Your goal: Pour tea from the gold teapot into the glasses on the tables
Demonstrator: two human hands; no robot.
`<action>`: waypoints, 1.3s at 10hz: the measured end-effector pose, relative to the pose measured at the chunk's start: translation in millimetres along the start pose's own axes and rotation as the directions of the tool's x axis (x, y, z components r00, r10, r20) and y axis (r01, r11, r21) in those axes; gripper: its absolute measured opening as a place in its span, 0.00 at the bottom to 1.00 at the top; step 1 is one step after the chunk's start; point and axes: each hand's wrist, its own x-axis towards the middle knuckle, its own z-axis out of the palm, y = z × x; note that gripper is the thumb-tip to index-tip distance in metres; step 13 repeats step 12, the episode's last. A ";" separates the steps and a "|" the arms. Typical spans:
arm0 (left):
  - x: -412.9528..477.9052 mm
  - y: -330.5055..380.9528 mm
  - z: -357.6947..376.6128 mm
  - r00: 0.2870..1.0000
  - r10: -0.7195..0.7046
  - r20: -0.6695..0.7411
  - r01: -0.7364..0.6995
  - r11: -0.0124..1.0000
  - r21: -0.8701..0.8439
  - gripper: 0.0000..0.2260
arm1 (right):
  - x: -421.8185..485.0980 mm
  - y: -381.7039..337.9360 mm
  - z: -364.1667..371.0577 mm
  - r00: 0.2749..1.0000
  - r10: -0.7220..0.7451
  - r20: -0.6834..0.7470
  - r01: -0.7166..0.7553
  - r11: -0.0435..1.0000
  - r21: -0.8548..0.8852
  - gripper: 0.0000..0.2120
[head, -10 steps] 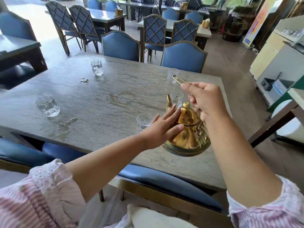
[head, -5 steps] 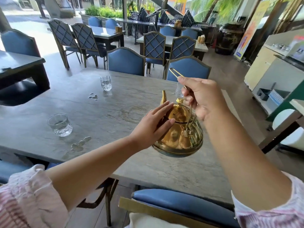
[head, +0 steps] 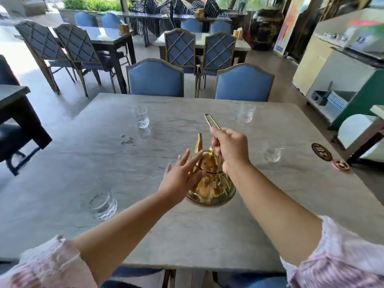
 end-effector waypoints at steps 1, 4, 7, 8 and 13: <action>24.6 -22.7 6.0 0.990 -0.142 -0.023 0.143 0.989 0.032 0.25 | 20.2 20.7 19.6 0.999 0.003 -0.053 0.000 0.998 0.058 0.14; 97.8 -66.2 19.0 0.984 -0.175 0.012 0.174 0.963 -0.207 0.27 | 87.1 61.6 54.9 0.987 -0.104 -0.120 0.117 0.988 0.101 0.12; 127.4 -93.1 21.6 0.985 -0.155 0.070 0.170 0.913 -0.372 0.33 | 124.1 86.7 65.0 0.991 -0.096 -0.094 0.109 0.982 0.156 0.05; 128.0 -92.5 22.6 0.980 -0.151 0.127 0.191 0.887 -0.421 0.36 | 127.2 90.7 62.0 0.995 -0.083 -0.059 0.094 0.975 0.202 0.07; 131.9 -76.8 2.9 0.947 -0.249 0.204 0.229 0.966 0.119 0.35 | 124.1 87.5 56.1 0.983 -0.178 0.047 0.176 0.983 0.054 0.20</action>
